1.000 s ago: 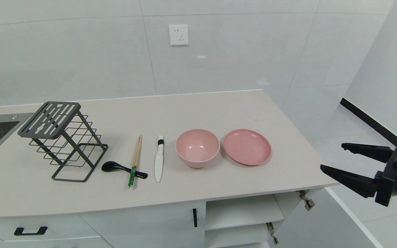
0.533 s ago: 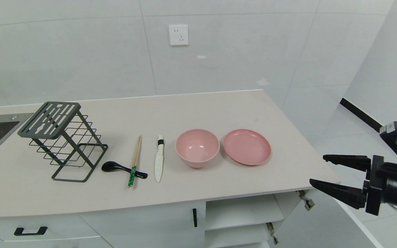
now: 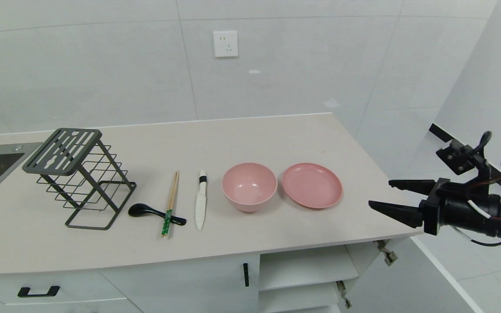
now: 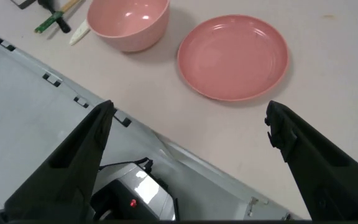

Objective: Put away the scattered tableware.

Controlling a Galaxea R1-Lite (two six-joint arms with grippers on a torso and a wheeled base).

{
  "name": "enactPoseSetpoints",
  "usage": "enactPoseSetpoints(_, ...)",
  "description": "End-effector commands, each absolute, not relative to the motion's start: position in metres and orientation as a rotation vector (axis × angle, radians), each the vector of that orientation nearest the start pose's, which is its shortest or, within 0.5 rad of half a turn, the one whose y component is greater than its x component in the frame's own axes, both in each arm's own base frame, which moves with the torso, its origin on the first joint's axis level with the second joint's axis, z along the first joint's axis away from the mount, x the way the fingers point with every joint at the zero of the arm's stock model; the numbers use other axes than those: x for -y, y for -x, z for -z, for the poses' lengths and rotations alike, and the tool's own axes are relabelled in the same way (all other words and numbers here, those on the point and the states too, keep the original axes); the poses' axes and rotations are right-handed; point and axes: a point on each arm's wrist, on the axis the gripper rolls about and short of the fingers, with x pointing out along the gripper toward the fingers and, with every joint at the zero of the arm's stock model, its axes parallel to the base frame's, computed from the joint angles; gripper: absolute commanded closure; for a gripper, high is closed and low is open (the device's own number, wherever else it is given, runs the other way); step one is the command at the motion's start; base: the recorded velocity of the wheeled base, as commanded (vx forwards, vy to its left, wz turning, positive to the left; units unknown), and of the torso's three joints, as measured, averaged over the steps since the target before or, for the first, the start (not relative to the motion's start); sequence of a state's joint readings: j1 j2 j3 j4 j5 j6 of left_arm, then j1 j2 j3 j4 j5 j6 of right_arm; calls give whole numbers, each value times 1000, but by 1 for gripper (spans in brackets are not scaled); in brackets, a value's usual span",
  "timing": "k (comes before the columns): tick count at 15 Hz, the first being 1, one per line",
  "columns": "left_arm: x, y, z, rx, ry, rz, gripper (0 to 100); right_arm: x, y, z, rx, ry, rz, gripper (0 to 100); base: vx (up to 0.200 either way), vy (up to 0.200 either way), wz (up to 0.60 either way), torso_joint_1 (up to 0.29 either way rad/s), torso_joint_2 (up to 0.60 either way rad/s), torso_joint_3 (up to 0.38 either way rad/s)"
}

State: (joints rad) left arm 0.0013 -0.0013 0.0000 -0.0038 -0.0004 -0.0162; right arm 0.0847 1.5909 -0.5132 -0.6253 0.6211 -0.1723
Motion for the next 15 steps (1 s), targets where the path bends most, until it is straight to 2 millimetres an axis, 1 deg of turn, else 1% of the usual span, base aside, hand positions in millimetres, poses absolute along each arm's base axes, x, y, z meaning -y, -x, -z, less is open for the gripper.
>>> enactPoseSetpoints(1, 0, 23, -76, 6, 17, -1, 0, -35, -262, -129, -415, 31, -731, 0, 0, 0, 0, 0, 0, 0)
enactPoseSetpoints(3, 0, 23, -76, 6, 15, -1, 0, -37, -270, -121, -441, 37, -730, 0, 0, 0, 0, 0, 0, 0)
enactPoseSetpoints(4, 0, 23, -76, 5, 15, -1, 0, -38, -270, -120, -444, 36, -731, 0, 0, 0, 0, 0, 0, 0)
enactPoseSetpoints(5, 0, 23, -76, 6, 18, -1, 0, -40, -274, -110, -477, 33, -738, 0, 0, 0, 0, 0, 0, 0)
enactPoseSetpoints(6, 0, 23, -76, 5, 17, -1, 0, -41, -279, -106, -491, 40, -719, 0, 0, 0, 0, 0, 0, 0)
enactPoseSetpoints(9, 0, 23, -76, 5, 18, -5, 0, -43, -300, -97, -489, 51, -696, 0, 0, 0, 0, 0, 0, 0)
enactPoseSetpoints(11, 0, 23, -76, 5, 18, -5, 0, -47, -318, -81, -492, 48, -695, 0, 0, 0, 0, 0, 0, 0)
enactPoseSetpoints(13, 0, 23, -76, 5, 18, -6, 0, -47, -339, -76, -480, 61, -632, 0, 0, 0, 0, 0, 0, 0)
enactPoseSetpoints(14, 0, 23, -76, 5, 18, -6, 0, -48, -345, -74, -477, 62, -629, 0, 0, 0, 0, 0, 0, 0)
enactPoseSetpoints(15, 0, 23, -76, 5, 21, -8, 0, -48, -354, -67, -486, 62, -627, 0, 0, 0, 0, 0, 0, 0)
